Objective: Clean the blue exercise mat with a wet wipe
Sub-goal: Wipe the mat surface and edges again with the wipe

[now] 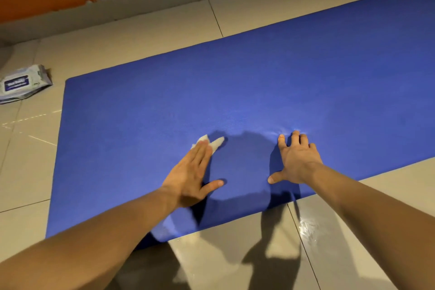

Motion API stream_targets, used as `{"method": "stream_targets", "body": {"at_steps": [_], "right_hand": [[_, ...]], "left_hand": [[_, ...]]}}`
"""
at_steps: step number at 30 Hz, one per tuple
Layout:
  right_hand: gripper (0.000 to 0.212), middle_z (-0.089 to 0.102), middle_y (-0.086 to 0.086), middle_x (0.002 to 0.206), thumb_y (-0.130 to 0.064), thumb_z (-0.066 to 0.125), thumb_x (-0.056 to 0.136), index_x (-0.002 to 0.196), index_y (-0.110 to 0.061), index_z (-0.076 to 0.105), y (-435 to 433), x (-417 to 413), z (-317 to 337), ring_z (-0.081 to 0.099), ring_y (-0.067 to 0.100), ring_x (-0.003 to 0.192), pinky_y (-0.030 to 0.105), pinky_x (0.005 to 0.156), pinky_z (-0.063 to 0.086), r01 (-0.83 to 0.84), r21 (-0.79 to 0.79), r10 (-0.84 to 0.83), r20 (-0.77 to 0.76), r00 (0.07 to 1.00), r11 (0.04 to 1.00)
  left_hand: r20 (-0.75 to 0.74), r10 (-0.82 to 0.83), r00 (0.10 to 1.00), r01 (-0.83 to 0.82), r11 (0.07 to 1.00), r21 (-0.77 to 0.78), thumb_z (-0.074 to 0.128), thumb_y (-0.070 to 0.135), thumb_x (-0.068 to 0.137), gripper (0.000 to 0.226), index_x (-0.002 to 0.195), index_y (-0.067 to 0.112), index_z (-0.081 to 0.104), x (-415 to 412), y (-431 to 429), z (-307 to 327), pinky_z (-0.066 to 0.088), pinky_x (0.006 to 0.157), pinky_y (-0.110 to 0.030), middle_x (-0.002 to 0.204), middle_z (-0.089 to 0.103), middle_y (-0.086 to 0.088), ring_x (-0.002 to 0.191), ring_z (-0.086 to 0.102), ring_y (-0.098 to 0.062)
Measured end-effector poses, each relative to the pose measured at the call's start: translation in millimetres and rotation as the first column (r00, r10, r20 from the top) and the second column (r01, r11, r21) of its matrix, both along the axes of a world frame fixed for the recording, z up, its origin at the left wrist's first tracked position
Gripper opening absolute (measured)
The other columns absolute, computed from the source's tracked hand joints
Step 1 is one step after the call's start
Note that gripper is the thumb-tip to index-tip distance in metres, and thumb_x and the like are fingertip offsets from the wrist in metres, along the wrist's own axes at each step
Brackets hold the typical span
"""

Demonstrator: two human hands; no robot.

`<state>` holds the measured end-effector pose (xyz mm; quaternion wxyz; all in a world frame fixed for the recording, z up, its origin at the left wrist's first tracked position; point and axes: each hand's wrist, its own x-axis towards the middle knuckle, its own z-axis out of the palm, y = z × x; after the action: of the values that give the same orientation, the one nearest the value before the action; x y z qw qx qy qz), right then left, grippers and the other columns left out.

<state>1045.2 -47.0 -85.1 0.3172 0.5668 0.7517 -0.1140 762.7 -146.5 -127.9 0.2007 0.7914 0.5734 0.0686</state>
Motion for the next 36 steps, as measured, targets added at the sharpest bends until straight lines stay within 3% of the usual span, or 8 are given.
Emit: {"method": "stream_targets", "body": {"at_steps": [4, 9, 15, 20, 24, 29, 33, 36], "right_hand": [[0.144, 0.005, 0.029, 0.161, -0.094, 0.057, 0.061, 0.16, -0.01, -0.005, -3, 0, -1, 0.014, 0.047, 0.148, 0.045, 0.112, 0.033, -0.011, 0.031, 0.011, 0.002, 1.0, 0.999], [0.146, 0.006, 0.03, 0.16, -0.093, 0.06, 0.06, 0.16, -0.008, -0.004, -1, -3, -4, 0.016, 0.047, 0.147, 0.046, 0.112, 0.033, -0.015, 0.036, 0.015, 0.017, 1.0, 0.999], [0.143, 0.004, 0.029, 0.161, -0.091, 0.062, 0.063, 0.16, -0.01, -0.004, 0, 0, -7, 0.012, 0.047, 0.148, 0.049, 0.115, 0.029, -0.011, 0.035, 0.011, 0.001, 1.0, 0.999], [0.144, 0.002, 0.03, 0.161, -0.091, 0.061, 0.062, 0.16, -0.01, -0.006, 0, 1, -2, 0.01, 0.048, 0.148, 0.051, 0.114, 0.029, 0.001, 0.012, -0.001, -0.008, 1.0, 1.0], [0.145, 0.003, 0.029, 0.162, -0.094, 0.059, 0.061, 0.16, -0.011, -0.006, 0, 2, -3, 0.011, 0.047, 0.149, 0.049, 0.113, 0.031, -0.003, 0.018, 0.003, -0.009, 1.0, 1.0], [0.147, 0.006, 0.03, 0.16, -0.093, 0.061, 0.06, 0.16, -0.008, -0.005, 1, -2, -5, 0.015, 0.048, 0.147, 0.048, 0.113, 0.032, -0.008, 0.023, 0.008, 0.011, 1.0, 1.0], [0.15, 0.007, 0.03, 0.16, -0.092, 0.065, 0.057, 0.16, -0.007, -0.005, 3, -3, -8, 0.016, 0.048, 0.147, 0.049, 0.113, 0.033, 0.004, 0.011, -0.004, 0.014, 1.0, 1.0], [0.151, 0.005, 0.03, 0.16, -0.09, 0.068, 0.056, 0.16, -0.008, -0.005, 4, -3, -9, 0.015, 0.048, 0.146, 0.05, 0.114, 0.032, 0.016, 0.003, -0.016, -0.007, 1.0, 1.0]], "left_hand": [[0.073, 0.127, 0.989, -0.123, 0.991, -0.051, 0.047, 0.07, 0.097, 0.093, 0.162, 0.037, -0.011, -3, -26, 8, 0.006, 0.129, -0.043, 0.169, -0.005, 0.013, 0.156, -0.015, -0.009], [0.027, 0.113, 0.993, -0.114, 0.992, 0.049, 0.036, 0.078, 0.095, 0.097, 0.161, 0.03, -0.017, 40, 12, -10, 0.004, 0.129, -0.043, 0.171, -0.001, 0.005, 0.158, -0.011, -0.018], [0.03, -0.099, 0.995, 0.098, 0.995, 0.031, 0.052, 0.059, 0.099, 0.094, 0.164, 0.023, -0.005, 86, 80, -19, 0.013, 0.127, -0.047, 0.17, 0.008, -0.001, 0.158, -0.005, -0.023], [-0.008, -0.224, 0.974, 0.224, 0.974, -0.033, 0.057, 0.055, 0.099, 0.099, 0.162, 0.027, -0.014, 35, 20, 12, 0.001, 0.129, -0.038, 0.168, -0.02, 0.014, 0.156, -0.017, -0.012], [-0.084, -0.112, 0.99, 0.103, 0.989, -0.11, 0.058, 0.064, 0.093, 0.111, 0.157, 0.033, -0.027, -7, -46, 16, 0.006, 0.129, -0.041, 0.167, -0.025, 0.011, 0.155, -0.02, -0.011], [-0.235, -0.095, 0.967, 0.064, 0.988, -0.139, 0.015, 0.091, 0.086, 0.11, 0.15, 0.021, -0.041, 13, -40, 10, 0.0, 0.128, -0.044, 0.165, -0.033, 0.001, 0.151, -0.032, -0.018], [-0.037, -0.088, 0.995, 0.088, 0.996, -0.001, 0.046, 0.081, 0.089, 0.117, 0.161, 0.013, -0.016, 39, -4, -3, 0.004, 0.128, -0.046, 0.162, -0.034, 0.015, 0.157, -0.016, -0.024], [-0.048, -0.104, 0.993, 0.1, 0.992, -0.075, 0.041, 0.087, 0.085, 0.117, 0.147, 0.033, -0.042, 64, 31, -10, 0.001, 0.128, -0.046, 0.161, -0.038, 0.006, 0.155, -0.024, -0.02]]}}
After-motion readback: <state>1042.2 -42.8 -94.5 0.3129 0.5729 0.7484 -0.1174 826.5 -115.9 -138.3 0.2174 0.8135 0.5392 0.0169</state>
